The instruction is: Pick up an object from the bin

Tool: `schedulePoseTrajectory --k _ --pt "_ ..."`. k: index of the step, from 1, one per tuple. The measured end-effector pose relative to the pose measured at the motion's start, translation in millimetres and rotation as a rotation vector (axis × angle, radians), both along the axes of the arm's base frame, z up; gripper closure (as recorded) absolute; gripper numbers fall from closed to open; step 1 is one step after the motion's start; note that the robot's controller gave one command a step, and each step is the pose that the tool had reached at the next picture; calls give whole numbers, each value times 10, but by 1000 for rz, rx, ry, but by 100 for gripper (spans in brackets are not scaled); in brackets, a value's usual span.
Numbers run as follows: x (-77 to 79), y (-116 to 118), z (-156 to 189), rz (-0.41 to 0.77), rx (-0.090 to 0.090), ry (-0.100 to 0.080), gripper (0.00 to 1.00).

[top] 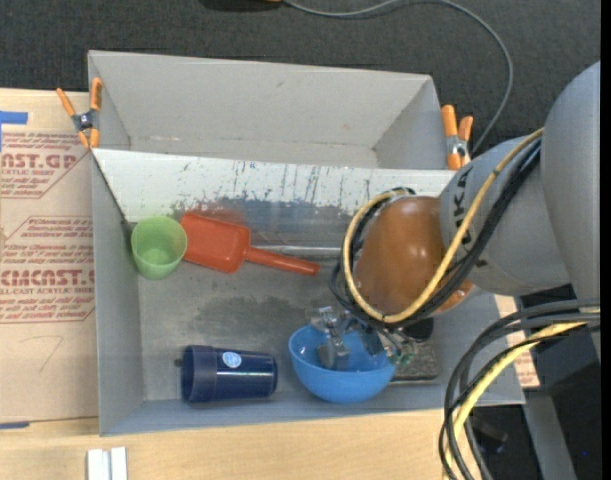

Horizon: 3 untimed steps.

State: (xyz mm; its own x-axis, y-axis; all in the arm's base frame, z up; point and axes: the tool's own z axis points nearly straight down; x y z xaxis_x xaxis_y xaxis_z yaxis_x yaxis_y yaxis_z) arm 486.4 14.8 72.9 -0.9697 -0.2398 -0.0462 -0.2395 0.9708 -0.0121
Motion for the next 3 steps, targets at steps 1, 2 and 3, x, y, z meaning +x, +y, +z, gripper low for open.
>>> schedulePoseTrajectory --k 1,2,3 --pt "0 0 0 0 0 0 100" --pt "54 10 619 -38 3 -11 100" --pt "125 -24 1547 -51 3 -6 100"
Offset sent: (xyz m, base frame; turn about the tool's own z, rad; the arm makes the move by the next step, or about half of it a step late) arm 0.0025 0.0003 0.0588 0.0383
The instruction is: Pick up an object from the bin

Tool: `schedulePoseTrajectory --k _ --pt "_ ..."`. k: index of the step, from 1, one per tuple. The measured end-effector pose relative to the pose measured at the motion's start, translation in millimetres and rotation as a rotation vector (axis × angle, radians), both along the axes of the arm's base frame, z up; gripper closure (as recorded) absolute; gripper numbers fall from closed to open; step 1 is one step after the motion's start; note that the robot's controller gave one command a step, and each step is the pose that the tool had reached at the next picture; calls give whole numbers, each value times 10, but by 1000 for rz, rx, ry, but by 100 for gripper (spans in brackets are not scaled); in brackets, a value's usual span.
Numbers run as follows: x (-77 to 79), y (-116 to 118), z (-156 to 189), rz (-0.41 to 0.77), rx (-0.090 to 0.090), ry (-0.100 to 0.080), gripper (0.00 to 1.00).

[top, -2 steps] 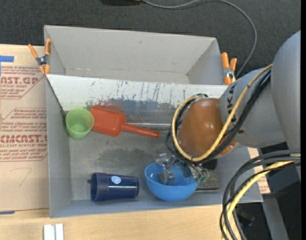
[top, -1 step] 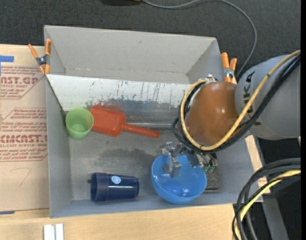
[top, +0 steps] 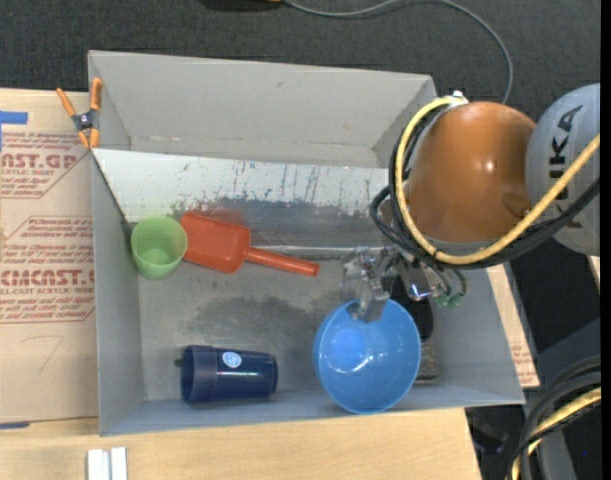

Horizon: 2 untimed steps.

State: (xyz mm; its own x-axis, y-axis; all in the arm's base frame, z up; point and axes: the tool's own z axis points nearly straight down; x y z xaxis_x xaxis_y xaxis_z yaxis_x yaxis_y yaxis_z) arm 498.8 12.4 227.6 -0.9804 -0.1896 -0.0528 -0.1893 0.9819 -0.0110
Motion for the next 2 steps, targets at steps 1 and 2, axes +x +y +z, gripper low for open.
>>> schedulePoseTrajectory --k 1,2 --pt "-33 57 193 3 0 17 100" --pt "8 -77 -477 92 -4 -7 100"
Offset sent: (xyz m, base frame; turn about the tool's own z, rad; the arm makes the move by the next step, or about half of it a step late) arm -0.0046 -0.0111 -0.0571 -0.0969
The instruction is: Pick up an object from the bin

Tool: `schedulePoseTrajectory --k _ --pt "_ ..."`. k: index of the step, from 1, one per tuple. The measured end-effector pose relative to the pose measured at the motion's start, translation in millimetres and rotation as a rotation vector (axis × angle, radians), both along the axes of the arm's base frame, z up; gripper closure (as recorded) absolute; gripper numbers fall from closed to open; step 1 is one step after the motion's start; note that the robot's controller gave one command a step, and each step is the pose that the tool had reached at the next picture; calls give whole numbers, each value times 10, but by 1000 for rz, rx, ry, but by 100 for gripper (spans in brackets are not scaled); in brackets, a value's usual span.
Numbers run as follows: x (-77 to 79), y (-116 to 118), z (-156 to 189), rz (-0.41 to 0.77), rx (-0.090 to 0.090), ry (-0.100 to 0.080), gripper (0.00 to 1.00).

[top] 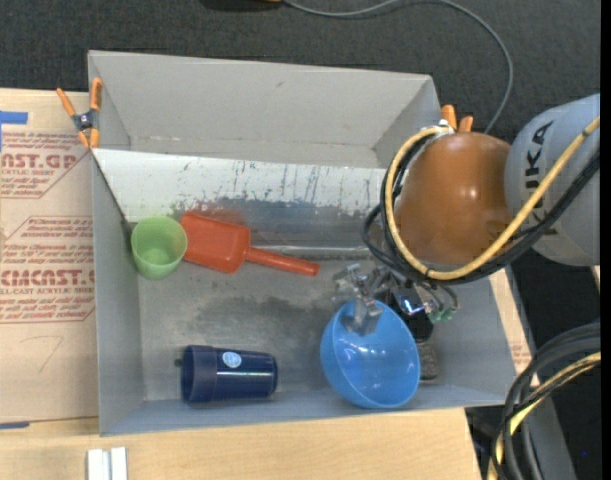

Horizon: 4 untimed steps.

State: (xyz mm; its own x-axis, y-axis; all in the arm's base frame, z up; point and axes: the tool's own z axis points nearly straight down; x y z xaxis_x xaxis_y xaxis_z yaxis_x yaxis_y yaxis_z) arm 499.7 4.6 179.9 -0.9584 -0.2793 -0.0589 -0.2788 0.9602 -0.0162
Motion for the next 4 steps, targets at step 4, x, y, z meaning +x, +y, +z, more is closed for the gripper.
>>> schedulePoseTrajectory --k 4 --pt "-76 467 -434 38 1 1 100"
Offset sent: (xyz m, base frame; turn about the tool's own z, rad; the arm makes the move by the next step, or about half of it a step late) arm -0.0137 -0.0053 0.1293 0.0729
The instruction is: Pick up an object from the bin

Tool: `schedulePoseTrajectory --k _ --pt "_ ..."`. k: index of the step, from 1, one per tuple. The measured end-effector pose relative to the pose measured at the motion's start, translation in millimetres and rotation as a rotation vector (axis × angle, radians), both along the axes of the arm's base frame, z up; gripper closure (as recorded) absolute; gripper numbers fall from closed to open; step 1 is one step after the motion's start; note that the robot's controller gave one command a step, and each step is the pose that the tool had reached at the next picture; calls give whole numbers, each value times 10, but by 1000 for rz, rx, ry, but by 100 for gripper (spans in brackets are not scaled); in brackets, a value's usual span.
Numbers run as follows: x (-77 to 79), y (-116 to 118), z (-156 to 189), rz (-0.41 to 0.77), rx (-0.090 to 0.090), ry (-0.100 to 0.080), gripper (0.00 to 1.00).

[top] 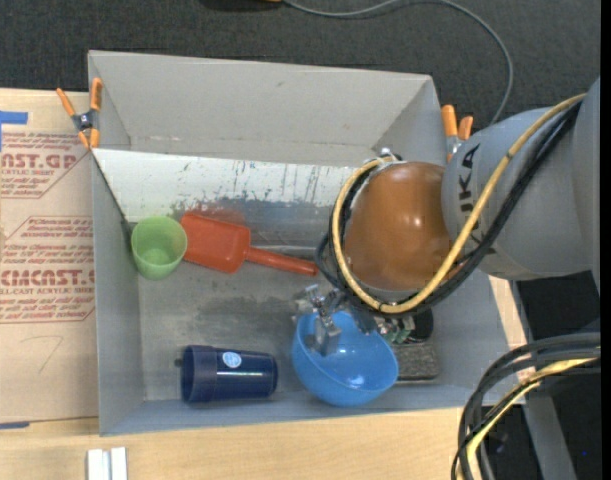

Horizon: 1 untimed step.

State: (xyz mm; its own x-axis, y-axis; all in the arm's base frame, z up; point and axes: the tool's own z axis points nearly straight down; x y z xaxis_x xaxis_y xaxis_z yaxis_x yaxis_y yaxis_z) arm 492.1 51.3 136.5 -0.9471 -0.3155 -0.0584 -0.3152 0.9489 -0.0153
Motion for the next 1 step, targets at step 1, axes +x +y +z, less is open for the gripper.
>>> schedulePoseTrajectory --k 1 --pt "195 -456 130 434 -26 -7 100"
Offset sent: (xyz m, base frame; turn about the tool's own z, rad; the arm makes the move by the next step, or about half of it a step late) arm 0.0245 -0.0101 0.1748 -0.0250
